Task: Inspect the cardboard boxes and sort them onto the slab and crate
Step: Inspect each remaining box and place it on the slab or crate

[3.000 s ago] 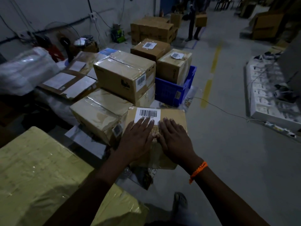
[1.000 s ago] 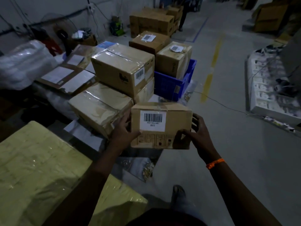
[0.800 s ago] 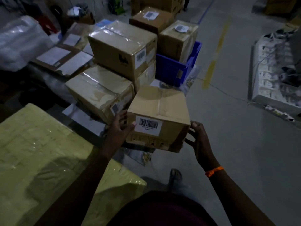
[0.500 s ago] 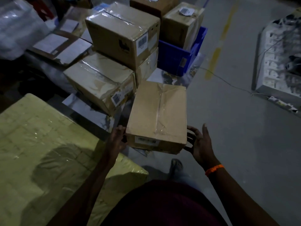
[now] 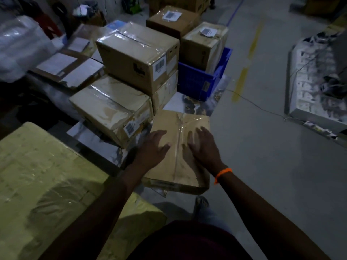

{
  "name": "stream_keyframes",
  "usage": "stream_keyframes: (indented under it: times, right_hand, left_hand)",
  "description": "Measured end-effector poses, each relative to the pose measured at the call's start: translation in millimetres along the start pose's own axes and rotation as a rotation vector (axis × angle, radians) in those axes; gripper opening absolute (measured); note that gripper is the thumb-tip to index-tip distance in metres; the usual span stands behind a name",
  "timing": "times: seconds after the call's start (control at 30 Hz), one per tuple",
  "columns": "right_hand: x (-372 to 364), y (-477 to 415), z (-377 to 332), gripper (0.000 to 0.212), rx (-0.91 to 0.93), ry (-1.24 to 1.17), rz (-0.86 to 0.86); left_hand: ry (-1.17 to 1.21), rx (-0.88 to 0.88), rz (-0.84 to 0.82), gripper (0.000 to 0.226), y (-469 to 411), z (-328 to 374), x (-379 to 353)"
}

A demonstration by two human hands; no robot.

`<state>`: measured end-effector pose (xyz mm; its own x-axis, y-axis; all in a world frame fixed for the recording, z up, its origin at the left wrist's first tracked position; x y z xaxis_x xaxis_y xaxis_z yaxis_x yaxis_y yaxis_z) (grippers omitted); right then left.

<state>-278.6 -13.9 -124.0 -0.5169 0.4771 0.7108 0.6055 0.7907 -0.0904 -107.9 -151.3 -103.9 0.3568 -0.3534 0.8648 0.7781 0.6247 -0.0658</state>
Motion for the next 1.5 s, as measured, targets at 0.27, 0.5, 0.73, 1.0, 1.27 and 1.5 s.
stream_keyframes:
  times: [0.27,0.5,0.73,1.0,1.27,1.5]
  right_hand:
    - [-46,-20,5,0.084,-0.049,0.348,-0.152]
    - [-47,-25,6,0.079,-0.041,0.360,-0.218]
    - [-43,-1,-3,0.078,-0.028,0.341,-0.346]
    - [-50,110,-12,0.071,0.103,0.320,-0.297]
    - [-51,114,-9,0.065,0.130,0.323,-0.272]
    - [-22,78,-9,0.055,0.133,0.090,-0.192]
  left_hand:
    - [-0.546,-0.066,-0.270,0.070,-46,10,-65]
    - [-0.542,-0.107,-0.389,0.070,-52,8,-61]
    - [-0.532,-0.147,-0.477,0.069,-21,12,-54]
    - [-0.501,-0.288,-0.173,0.062,89,-5,-42]
    - [-0.511,-0.254,-0.152,0.059,91,-6,-43]
    - [-0.262,-0.157,-0.268,0.064,72,-11,-40]
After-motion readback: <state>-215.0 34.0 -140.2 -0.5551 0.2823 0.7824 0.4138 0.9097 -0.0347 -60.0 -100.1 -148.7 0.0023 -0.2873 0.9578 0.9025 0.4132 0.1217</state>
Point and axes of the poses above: each hand's wrist, its own y-axis away from the middle knuckle, its own x-axis out of the back of the hand, z = x × y, the point moved 9 cm from there along -y, towards the middle knuckle, and after that the axes turned 10 degrees about -y, right-handed, at the moved point
